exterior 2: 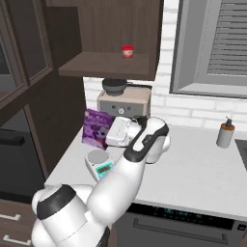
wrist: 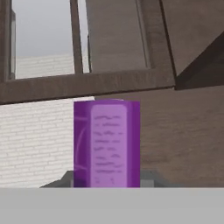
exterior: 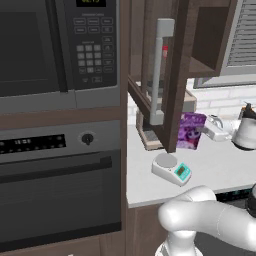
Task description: Pick the cereal and place it on the digital scale for weighing, and close the cabinet.
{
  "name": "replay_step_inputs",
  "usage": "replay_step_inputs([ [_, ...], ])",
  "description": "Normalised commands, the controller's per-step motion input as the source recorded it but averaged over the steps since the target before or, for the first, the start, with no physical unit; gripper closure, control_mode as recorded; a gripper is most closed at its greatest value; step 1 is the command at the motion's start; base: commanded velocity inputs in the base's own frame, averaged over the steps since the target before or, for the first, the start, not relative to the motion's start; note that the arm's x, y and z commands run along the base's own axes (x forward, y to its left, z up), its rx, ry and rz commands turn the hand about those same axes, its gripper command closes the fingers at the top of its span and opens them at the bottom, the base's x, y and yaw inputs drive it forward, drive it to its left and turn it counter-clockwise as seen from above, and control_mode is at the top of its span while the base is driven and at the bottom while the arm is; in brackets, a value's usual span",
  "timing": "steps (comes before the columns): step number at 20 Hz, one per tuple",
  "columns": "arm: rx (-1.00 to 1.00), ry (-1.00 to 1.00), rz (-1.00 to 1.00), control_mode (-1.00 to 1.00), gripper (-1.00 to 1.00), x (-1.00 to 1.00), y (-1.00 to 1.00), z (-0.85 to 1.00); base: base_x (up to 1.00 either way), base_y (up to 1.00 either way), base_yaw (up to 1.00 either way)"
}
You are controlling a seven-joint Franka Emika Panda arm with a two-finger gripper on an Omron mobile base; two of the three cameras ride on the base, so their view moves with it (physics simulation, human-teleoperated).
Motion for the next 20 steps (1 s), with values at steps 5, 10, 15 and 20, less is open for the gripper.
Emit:
replay_step_inputs([
  [5,0.0,0.0,0.0,-1.0,1.0,0.39,0.27,-0.34,0.0,0.0,0.0],
  [10,-0.01,-0.01,0.0,-1.0,1.0,0.23,0.06,-0.38,0.0,0.0,0.0],
  [15,-0.07,0.0,-0.01,-1.0,1.0,0.05,0.0,-0.35,0.0,0.0,0.0],
  [20,-0.03,0.0,0.0,-1.0,1.0,0.11,0.01,-0.16,0.0,0.0,0.0],
])
